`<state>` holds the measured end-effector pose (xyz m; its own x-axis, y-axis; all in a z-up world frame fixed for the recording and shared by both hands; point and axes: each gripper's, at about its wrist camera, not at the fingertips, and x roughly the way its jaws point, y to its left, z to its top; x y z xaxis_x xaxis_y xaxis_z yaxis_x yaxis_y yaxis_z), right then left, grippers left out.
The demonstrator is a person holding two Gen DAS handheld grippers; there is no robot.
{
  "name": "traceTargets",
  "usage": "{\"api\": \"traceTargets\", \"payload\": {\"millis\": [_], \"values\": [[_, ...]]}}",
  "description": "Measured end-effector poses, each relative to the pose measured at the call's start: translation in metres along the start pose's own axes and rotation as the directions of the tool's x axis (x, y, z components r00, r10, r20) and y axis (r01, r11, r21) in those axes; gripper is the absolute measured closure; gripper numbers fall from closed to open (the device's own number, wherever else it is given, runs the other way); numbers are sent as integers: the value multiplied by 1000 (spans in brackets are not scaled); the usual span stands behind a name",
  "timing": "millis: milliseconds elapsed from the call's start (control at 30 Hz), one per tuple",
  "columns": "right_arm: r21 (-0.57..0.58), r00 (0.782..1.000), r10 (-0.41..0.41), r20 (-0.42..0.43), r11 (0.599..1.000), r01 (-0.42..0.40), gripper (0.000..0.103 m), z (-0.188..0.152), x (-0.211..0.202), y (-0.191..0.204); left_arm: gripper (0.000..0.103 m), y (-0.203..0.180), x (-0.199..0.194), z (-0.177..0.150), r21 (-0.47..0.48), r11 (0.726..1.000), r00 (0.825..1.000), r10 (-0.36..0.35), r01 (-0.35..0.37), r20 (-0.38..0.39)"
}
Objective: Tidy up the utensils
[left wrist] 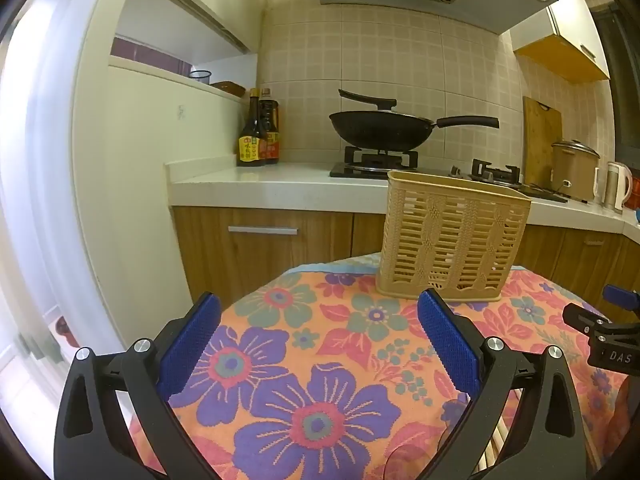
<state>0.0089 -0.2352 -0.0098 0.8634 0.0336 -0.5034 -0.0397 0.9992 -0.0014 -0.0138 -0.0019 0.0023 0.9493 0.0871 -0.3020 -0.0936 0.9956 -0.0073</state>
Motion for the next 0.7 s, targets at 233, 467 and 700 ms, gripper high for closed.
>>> {"api": "traceTargets", "payload": {"millis": [233, 467, 700], "values": [[3, 1000, -3, 2, 1000, 3, 7, 0, 0, 1, 8, 0, -1, 0, 0, 1000, 1000, 1, -1, -4], [8, 1000, 7, 9, 1000, -7, 7, 0, -3, -3, 8, 1, 0, 0, -3, 1000, 1000, 0, 0, -4], [6, 1000, 6, 9, 1000, -6, 7, 0, -1, 0, 8, 1, 1, 1, -4, 1000, 1000, -11, 11, -20]]}}
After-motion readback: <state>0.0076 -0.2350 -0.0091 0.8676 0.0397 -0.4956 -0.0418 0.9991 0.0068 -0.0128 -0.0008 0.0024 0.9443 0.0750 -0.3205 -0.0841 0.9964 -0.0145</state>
